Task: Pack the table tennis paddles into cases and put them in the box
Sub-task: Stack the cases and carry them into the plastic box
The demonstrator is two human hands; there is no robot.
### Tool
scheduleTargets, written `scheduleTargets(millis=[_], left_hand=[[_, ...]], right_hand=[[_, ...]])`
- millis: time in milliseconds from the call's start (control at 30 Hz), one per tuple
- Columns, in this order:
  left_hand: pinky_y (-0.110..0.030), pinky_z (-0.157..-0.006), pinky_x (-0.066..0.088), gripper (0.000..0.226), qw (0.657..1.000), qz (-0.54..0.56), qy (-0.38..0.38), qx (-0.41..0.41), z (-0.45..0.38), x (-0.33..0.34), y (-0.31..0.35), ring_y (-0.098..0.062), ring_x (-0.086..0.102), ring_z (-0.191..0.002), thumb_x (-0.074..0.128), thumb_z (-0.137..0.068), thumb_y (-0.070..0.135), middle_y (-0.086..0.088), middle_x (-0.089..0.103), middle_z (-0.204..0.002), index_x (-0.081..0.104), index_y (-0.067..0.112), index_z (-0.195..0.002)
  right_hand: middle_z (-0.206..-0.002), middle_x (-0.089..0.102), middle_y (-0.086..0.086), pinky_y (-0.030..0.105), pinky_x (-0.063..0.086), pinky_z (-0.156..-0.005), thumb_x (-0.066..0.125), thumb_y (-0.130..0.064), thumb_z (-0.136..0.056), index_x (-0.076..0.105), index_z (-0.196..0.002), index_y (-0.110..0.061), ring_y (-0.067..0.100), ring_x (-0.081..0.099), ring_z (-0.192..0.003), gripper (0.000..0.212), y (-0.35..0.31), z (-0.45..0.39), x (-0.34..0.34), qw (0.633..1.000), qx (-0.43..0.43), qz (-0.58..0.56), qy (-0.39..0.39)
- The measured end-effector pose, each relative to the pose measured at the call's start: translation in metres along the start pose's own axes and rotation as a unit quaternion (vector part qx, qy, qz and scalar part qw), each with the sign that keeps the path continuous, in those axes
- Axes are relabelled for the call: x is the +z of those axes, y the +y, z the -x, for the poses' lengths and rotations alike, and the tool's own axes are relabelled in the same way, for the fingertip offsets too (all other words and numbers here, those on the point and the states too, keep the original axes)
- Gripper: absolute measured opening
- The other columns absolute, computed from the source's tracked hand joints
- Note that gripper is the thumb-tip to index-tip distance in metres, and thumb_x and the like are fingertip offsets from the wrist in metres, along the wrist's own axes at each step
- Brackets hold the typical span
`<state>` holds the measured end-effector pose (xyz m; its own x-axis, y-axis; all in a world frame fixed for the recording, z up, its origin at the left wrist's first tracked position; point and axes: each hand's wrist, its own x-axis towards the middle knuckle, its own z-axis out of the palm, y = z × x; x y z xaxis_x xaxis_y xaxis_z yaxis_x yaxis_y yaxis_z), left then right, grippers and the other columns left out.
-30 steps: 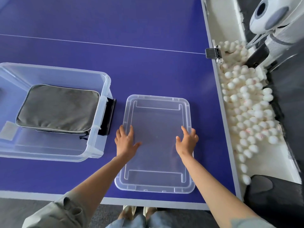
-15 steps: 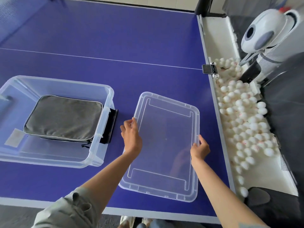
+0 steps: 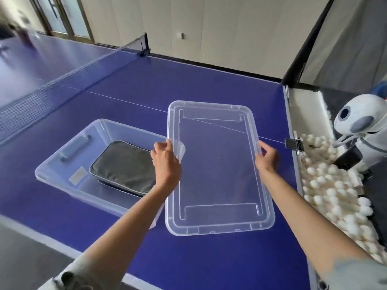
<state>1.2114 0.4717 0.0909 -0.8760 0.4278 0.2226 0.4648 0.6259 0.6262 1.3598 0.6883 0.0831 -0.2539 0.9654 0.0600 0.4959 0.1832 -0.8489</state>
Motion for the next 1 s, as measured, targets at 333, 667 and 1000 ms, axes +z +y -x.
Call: scheduleTargets(millis=[333,667,1000], left_hand=[[-0.025,-0.080,0.024,0.032,0.959,0.067,0.185,-0.205,0.007,-0.077,-0.098,-0.037,0.046,-0.099,0.055,-0.077,-0.004,-0.022,0.049,-0.107,0.058,0.000,-0.109],[-0.014,-0.082,0.012,0.049,0.908,0.087,0.279,-0.300,0.031,-0.075,-0.147,-0.024,0.034,-0.091,0.057,-0.087,0.006,-0.018,0.043,-0.113,0.044,0.002,-0.134],[-0.010,-0.082,0.011,0.048,0.890,0.085,0.287,-0.344,0.030,-0.063,-0.164,-0.030,0.039,-0.099,0.056,-0.090,0.009,-0.018,0.043,-0.117,0.043,0.000,-0.136]], right_hand=[[-0.130,0.059,0.012,0.026,0.043,-0.095,0.044,0.009,-0.085,0.058,-0.126,-0.006,0.027,0.055,-0.119,0.046,-0.135,0.005,0.167,0.955,-0.199,0.070,-0.210],[-0.128,0.060,0.011,0.024,0.040,-0.088,0.052,0.006,-0.087,0.059,-0.126,-0.006,0.027,0.056,-0.113,0.041,-0.188,0.042,0.283,0.882,-0.309,0.138,-0.328],[-0.131,0.058,0.012,0.025,0.041,-0.099,0.049,0.006,-0.089,0.057,-0.127,-0.007,0.026,0.055,-0.119,0.041,-0.175,0.048,0.333,0.866,-0.311,0.139,-0.366]])
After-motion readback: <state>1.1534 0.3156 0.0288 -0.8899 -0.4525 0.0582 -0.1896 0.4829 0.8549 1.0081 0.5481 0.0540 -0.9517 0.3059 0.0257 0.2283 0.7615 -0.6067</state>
